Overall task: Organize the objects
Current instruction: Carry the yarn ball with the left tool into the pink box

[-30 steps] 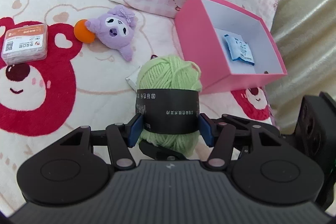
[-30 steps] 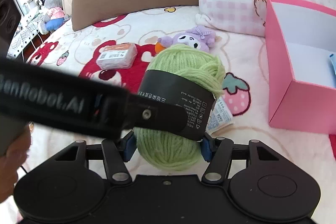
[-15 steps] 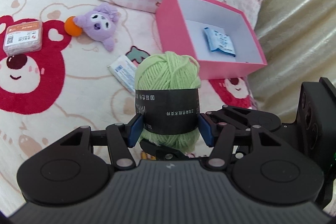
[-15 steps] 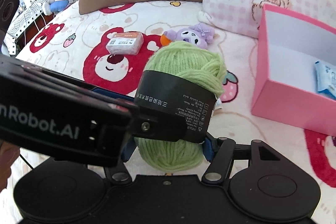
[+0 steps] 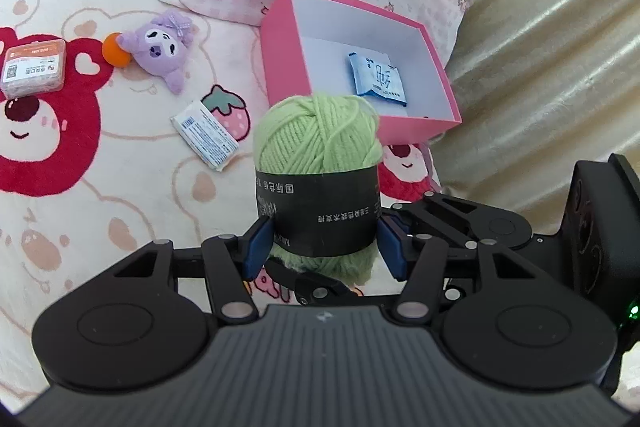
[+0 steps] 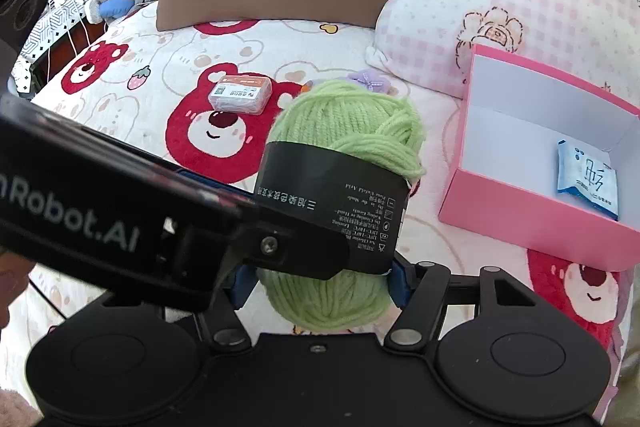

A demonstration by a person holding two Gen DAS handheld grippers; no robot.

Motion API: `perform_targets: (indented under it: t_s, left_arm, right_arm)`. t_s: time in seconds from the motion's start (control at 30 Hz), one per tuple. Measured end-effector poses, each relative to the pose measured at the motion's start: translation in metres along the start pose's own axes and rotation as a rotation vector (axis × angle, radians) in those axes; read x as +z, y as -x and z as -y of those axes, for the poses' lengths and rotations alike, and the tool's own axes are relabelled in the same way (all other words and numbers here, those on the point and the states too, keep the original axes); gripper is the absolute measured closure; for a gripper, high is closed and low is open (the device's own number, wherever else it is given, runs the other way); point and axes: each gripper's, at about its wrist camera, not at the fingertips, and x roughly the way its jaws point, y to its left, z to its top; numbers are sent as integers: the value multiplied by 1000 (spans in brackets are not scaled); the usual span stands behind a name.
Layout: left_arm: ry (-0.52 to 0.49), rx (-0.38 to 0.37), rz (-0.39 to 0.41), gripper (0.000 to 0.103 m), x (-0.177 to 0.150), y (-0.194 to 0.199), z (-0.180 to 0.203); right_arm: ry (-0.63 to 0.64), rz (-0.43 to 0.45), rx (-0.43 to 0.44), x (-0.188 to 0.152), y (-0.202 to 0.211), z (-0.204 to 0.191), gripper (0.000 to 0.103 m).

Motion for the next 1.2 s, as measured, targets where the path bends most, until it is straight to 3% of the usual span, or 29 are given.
perform_targets:
  t_s: [0.27, 0.47, 0.8, 1.0, 1.2]
  left_arm:
    - [-4, -21, -49, 49, 14, -8, 19]
    - [-40, -10, -26, 49, 23, -13, 39]
    - [-112, -44, -14, 48, 45, -33, 67]
    - [-97, -102, 23, 50, 65, -48, 79]
    - [-124, -91, 24, 51, 87, -63, 93]
  right_arm:
    - [32, 28, -30, -1, 14, 12, 34]
    - [-8, 106, -58, -2, 23, 25, 34]
    - [-5, 150, -95, 4, 33, 59, 34]
    - [-32, 183, -123, 13, 40, 89, 36]
    - [-8, 210, -135, 24, 34, 112, 37]
